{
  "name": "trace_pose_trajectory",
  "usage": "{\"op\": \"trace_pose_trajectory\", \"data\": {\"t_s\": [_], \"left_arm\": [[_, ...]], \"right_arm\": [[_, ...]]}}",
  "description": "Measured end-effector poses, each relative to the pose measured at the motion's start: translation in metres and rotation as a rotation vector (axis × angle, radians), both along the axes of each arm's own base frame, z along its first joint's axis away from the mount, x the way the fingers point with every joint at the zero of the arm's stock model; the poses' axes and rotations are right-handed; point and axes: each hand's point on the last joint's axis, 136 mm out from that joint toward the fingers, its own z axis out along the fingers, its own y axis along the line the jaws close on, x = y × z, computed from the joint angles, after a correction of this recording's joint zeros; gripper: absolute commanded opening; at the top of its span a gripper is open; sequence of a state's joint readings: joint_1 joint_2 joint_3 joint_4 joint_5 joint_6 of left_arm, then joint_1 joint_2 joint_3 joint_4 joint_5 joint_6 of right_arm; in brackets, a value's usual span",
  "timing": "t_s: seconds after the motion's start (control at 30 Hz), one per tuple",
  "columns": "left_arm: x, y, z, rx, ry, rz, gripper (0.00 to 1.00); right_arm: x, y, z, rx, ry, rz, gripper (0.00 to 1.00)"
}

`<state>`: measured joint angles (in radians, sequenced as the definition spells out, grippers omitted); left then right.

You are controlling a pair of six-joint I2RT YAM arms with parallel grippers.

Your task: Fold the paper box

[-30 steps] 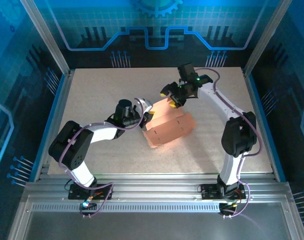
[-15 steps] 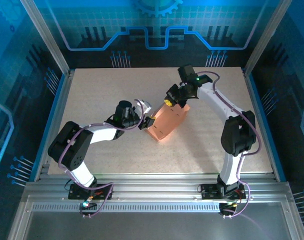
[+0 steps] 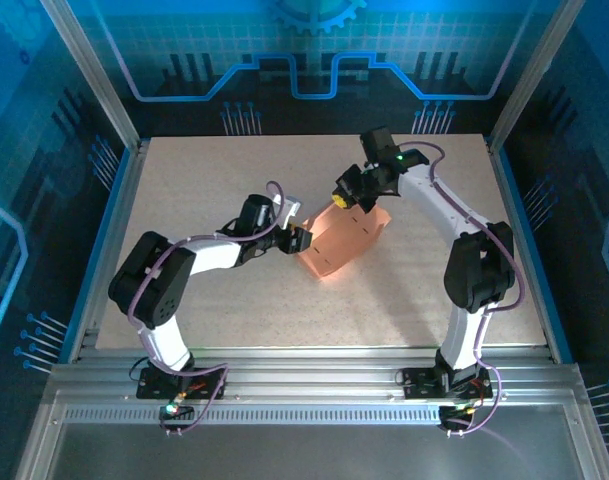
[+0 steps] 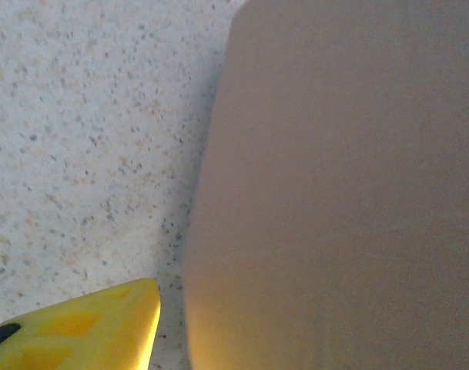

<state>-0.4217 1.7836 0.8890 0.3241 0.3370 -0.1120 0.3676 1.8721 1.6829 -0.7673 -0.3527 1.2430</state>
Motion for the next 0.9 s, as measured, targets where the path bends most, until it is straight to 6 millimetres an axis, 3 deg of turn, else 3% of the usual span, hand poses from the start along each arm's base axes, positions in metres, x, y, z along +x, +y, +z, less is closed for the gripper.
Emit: {"op": "trace_pose_trajectory", "data": {"t_s": [0.13, 0.2, 0.33, 0.7, 0.77, 0.83, 0.9], "left_arm": [[-0.001, -0.002, -0.009, -0.041, 0.077, 0.036, 0.46], [-0.001, -0.003, -0.015, -0.052, 0.105, 0.048, 0.45], [-0.001, -0.003, -0.022, -0.060, 0.130, 0.063, 0.60], [0.005, -0.001, -0.021, -0.079, 0.117, 0.100, 0.50], [0.006, -0.001, -0.023, -0.080, 0.111, 0.102, 0.53], [0.003, 0.000, -0.026, -0.079, 0.095, 0.090, 0.65], [-0.002, 0.001, -0.030, -0.076, 0.083, 0.080, 0.67]], "right_arm": [[0.000, 0.002, 0.001, 0.011, 0.005, -0.004, 0.03], [0.000, 0.002, 0.001, 0.017, 0.008, -0.004, 0.03], [0.000, 0.003, 0.002, 0.026, 0.009, -0.003, 0.04], [0.004, 0.004, 0.008, 0.079, 0.022, -0.030, 0.04], [0.005, 0.004, 0.010, 0.100, 0.032, -0.032, 0.05], [0.005, 0.003, 0.012, 0.123, 0.044, -0.036, 0.05], [0.005, 0.002, 0.014, 0.144, 0.054, -0.038, 0.04]]}}
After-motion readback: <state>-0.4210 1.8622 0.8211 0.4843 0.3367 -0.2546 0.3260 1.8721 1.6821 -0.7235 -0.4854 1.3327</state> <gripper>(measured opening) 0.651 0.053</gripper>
